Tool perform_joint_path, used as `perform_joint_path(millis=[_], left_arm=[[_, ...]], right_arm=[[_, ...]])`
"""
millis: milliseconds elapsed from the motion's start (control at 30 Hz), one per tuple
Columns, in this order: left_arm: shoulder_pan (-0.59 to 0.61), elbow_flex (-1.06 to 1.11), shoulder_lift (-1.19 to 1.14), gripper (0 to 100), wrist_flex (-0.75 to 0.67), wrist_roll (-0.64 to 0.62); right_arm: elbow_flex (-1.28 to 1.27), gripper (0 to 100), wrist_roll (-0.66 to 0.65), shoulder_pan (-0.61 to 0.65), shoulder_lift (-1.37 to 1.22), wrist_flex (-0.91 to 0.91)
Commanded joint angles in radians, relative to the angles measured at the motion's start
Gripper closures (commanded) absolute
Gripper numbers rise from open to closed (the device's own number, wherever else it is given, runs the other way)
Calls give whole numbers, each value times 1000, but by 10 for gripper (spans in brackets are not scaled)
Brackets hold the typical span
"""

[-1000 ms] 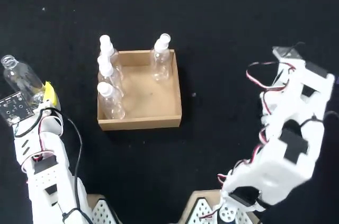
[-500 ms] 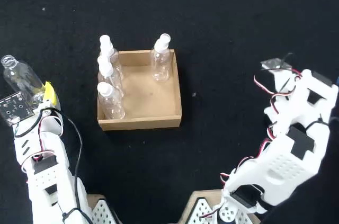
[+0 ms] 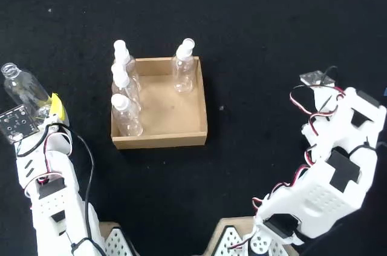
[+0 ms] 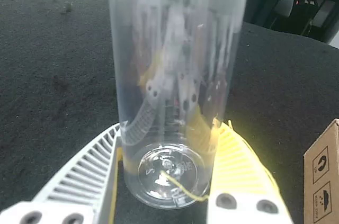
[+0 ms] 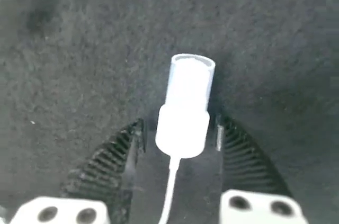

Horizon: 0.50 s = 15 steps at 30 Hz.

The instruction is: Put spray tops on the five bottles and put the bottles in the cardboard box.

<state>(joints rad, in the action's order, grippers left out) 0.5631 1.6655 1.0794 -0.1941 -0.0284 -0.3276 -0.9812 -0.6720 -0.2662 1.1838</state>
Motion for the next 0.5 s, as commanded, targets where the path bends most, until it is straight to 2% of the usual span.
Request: perform_joint_path(millis=[0,167,367,467], left_arm=[[-12,24,21,971,-21,0],[-12,24,21,971,-20,0],[-12,24,21,971,-23,0],[-12,24,21,970,-23,-5]], right_arm=[[96,805,89,40,48,115],[90,805,89,31,44,25],[-24,808,-21,29,45,-66],[-39,913,-23,29,53,-95]])
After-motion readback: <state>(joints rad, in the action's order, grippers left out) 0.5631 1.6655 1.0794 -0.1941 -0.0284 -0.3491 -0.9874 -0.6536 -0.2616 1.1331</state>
